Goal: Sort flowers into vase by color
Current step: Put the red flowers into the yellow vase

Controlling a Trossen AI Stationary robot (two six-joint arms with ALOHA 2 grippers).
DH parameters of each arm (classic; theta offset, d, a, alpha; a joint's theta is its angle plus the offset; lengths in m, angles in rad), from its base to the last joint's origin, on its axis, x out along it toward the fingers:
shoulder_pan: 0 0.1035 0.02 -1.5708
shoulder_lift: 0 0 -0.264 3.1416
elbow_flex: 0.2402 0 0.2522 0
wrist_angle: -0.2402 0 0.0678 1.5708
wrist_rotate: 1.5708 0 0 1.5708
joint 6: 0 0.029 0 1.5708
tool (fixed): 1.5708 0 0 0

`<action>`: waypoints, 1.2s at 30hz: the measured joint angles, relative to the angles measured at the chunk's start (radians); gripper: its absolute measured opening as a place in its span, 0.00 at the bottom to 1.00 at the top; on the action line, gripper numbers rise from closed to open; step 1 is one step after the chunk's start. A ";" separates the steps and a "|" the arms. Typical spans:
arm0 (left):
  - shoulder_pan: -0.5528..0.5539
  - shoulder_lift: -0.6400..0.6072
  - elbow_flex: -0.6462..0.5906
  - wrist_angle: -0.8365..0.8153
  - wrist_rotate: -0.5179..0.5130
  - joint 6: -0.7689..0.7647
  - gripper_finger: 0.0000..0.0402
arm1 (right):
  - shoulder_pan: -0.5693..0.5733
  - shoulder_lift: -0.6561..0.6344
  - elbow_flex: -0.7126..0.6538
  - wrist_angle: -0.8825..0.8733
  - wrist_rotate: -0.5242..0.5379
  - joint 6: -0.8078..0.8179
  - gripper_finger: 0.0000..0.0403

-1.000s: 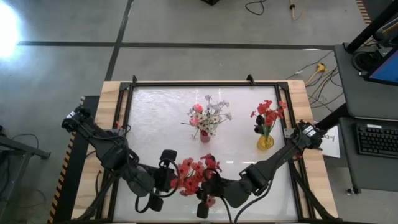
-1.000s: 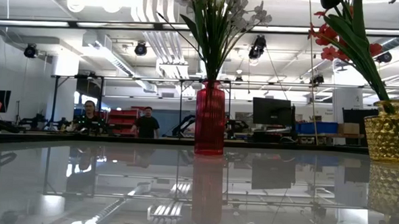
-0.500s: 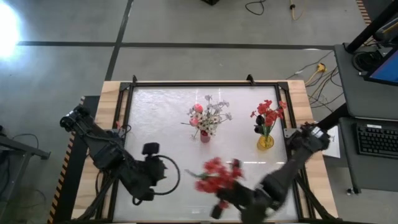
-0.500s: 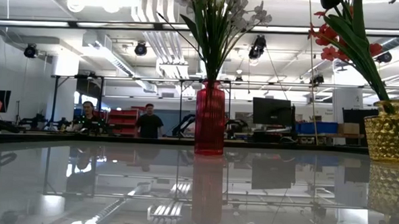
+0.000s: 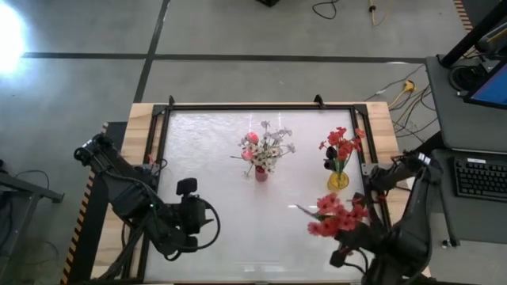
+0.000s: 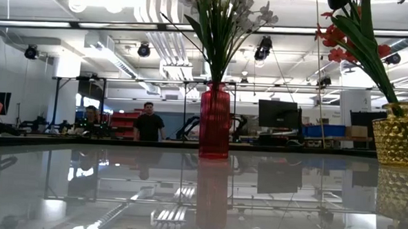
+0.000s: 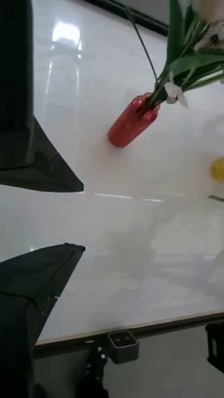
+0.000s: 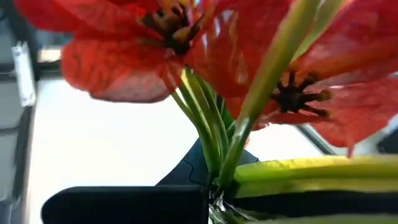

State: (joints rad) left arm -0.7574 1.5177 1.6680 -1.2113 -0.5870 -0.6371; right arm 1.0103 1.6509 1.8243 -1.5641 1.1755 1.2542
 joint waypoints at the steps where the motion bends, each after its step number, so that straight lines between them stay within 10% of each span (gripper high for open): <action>1: 0.000 0.000 0.000 0.001 0.000 -0.007 0.33 | 0.003 -0.024 -0.015 0.005 -0.040 -0.059 0.02; 15: 0.024 0.000 -0.009 0.152 -0.086 -0.054 0.32 | 0.027 -0.447 -0.273 -0.008 -0.386 -0.233 0.02; 36: 0.262 0.011 -0.149 0.567 -0.085 -0.162 0.32 | 0.025 -1.001 -0.431 -0.013 -0.443 -0.568 0.03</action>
State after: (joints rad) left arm -0.4957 1.5283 1.5188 -0.6439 -0.6724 -0.7988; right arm 1.0351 0.6503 1.3930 -1.5772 0.7326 0.6865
